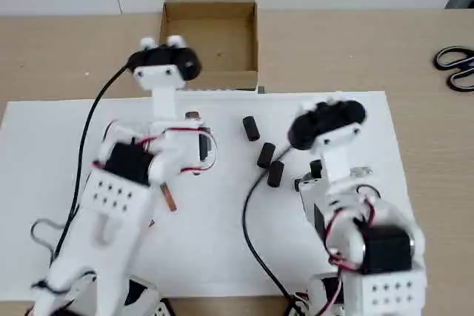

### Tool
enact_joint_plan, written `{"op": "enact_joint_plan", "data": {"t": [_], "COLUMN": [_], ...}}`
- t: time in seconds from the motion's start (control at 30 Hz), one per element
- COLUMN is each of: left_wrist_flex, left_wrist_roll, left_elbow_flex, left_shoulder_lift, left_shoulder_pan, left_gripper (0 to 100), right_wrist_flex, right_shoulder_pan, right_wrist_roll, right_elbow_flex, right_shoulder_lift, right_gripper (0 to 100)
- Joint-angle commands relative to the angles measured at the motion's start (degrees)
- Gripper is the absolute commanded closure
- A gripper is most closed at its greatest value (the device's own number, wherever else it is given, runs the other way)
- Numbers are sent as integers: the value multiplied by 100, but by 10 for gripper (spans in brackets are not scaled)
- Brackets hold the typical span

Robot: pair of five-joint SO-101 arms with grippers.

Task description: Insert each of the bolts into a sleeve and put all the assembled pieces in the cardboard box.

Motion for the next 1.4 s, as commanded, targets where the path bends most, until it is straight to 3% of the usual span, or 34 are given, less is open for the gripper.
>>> {"op": "enact_joint_plan", "data": {"t": [0.0,0.23,0.47,0.7,1.0,1.37], "left_wrist_flex": [-941,-2268,-3156,-3200,-3156,-3095], "left_wrist_roll": [475,1125,1767,1811,1811,1811], "left_elbow_flex": [743,2264,3292,3714,3881,3873], "left_shoulder_lift": [-941,-2497,-3877,-4844,-5257,-5275], "left_shoulder_pan": [26,26,26,70,1160,1152], "left_gripper": [994,994,994,994,994,994], "right_wrist_flex": [-558,-1086,-1763,-2193,-2404,-2457], "right_shoulder_pan": [-338,-1877,-2510,-2580,-3037,-3116], "right_wrist_roll": [-466,-730,-712,-695,-492,-281], "right_elbow_flex": [484,1512,2268,2338,2356,2426], "right_shoulder_lift": [-725,-1596,-1965,-1921,-1974,-1982], "right_gripper": [995,995,995,995,995,995]}}
